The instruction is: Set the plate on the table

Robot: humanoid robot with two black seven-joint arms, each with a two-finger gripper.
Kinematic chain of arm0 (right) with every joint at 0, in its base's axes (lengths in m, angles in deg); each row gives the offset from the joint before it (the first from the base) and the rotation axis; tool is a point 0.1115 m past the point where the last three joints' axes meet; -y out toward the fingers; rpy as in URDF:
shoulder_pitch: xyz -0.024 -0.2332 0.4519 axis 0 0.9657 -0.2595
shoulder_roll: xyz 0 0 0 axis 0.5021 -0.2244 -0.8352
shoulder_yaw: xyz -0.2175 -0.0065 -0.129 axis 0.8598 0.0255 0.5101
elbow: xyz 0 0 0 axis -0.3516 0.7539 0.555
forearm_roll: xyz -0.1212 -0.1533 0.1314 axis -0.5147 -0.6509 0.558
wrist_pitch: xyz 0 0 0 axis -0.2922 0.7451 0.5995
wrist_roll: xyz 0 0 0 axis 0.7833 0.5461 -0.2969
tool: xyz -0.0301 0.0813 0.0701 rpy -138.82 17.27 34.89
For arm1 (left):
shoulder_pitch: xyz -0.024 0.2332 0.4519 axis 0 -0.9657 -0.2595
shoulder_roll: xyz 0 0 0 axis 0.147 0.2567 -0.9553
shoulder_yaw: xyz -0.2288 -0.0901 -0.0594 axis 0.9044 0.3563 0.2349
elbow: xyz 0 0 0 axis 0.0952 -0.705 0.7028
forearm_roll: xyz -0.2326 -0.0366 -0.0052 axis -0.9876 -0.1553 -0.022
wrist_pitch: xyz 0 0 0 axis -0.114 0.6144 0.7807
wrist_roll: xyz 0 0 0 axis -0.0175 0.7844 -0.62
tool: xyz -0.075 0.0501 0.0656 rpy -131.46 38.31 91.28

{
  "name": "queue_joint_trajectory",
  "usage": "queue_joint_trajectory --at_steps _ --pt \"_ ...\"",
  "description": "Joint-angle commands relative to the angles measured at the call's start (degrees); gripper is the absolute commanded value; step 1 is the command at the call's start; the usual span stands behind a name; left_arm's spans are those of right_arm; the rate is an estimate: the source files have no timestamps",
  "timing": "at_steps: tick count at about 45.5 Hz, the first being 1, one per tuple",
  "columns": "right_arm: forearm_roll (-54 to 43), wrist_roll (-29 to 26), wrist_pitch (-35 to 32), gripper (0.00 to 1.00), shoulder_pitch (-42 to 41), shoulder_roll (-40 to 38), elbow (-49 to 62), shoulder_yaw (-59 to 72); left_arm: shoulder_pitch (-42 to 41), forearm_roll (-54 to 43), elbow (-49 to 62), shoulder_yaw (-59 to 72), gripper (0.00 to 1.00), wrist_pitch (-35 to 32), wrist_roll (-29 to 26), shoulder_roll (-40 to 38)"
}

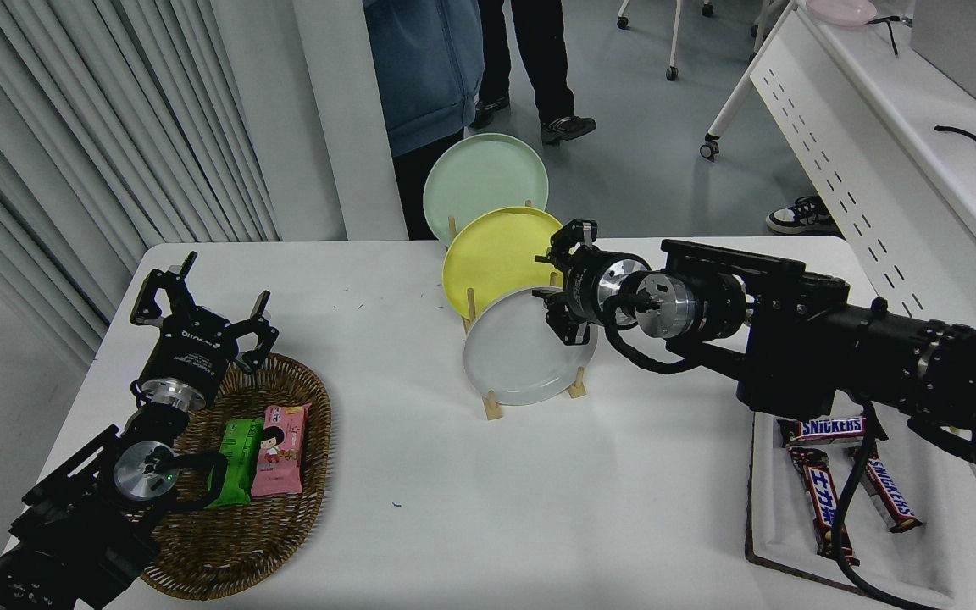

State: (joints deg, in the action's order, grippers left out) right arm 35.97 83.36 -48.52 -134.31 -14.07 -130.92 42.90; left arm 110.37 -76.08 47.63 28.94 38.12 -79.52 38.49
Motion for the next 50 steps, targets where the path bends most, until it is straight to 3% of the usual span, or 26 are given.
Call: queue_joint_trajectory --at_steps 1,36,50 --pt "0.13 -1.27 -0.07 0.33 -0.25 -0.02 0.0 -0.07 0.0 0.0 -0.06 -0.01 1.0 0.05 0.0 0.0" --pt "0.22 -1.35 0.02 0.24 -0.17 0.06 0.79 -0.33 0.0 0.0 0.03 -0.01 1.0 0.05 0.0 0.0" --pt "0.31 -2.58 0.19 0.11 -0.08 0.06 0.96 -0.33 0.0 0.0 -0.06 -0.01 1.0 0.05 0.0 0.0"
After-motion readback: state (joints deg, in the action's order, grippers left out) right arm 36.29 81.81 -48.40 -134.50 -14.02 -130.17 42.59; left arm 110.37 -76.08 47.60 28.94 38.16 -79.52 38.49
